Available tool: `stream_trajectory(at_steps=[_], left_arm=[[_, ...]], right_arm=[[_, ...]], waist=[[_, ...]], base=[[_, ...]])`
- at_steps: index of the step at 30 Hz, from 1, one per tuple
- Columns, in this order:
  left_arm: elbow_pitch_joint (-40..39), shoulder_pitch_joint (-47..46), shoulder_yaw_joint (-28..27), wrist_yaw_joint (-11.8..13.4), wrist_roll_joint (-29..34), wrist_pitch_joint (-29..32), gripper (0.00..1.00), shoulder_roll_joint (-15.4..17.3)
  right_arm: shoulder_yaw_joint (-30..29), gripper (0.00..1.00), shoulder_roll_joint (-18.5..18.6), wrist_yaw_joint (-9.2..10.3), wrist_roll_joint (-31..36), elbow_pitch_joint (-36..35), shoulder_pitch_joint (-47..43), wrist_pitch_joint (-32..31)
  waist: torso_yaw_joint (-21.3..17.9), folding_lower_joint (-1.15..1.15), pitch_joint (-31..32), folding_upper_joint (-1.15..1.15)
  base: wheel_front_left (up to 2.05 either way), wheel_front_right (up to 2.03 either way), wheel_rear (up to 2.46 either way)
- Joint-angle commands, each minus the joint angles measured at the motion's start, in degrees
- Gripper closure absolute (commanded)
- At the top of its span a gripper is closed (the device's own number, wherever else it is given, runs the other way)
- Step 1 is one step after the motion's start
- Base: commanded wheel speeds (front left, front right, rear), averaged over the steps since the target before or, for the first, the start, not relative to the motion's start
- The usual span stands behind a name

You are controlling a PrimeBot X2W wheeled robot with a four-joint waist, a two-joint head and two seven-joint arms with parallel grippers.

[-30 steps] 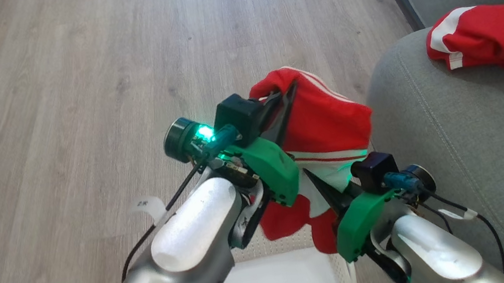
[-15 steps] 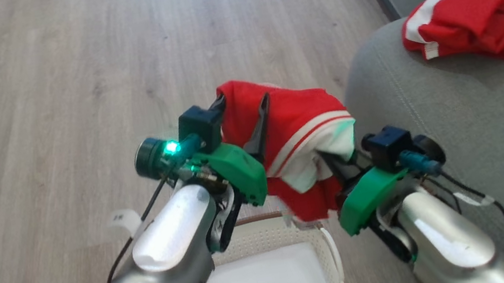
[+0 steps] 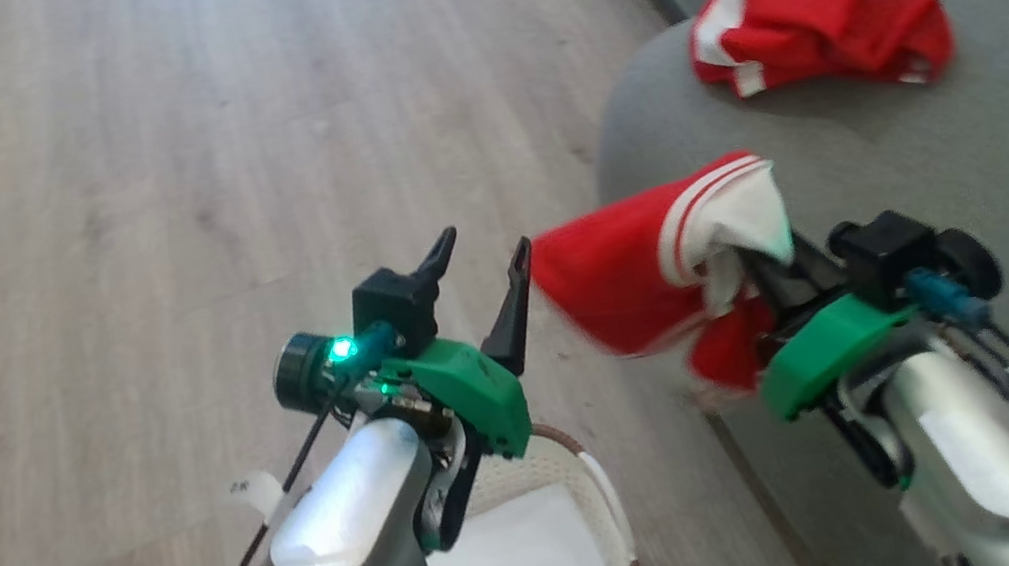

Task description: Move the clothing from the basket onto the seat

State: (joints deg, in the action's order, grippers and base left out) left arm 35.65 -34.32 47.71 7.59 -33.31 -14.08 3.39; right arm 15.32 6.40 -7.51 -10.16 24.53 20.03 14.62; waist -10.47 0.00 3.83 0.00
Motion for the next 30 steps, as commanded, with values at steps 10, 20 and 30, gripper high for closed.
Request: stream_trajectory(at_steps=[10, 20, 30], left_arm=[[-2.18, -0.02, -1.61, -0.33, 0.92, -0.86, 0.00, 0.63], [-1.80, -0.55, -1.06, -0.99, 1.68, -0.90, 0.00, 0.22], [-1.67, -2.06, -0.81, -0.88, 2.33, -0.91, 0.00, 0.30]], right_arm=[[-4.81, 1.00, 1.96, 0.02, 2.83, -5.85, -1.00, -0.33], [-6.78, 1.00, 3.06, 0.02, 3.10, -8.95, -1.60, -1.93], [-4.25, 1.00, 5.54, 0.02, 0.91, -5.31, 6.96, -3.27]], waist=[[-9.93, 0.00, -2.01, 0.00], [-15.71, 0.00, -4.55, 0.00], [-14.82, 0.00, -8.72, 0.00]], base=[[0.00, 0.00, 0.00], [0.00, 0.00, 0.00], [0.00, 0.00, 0.00]])
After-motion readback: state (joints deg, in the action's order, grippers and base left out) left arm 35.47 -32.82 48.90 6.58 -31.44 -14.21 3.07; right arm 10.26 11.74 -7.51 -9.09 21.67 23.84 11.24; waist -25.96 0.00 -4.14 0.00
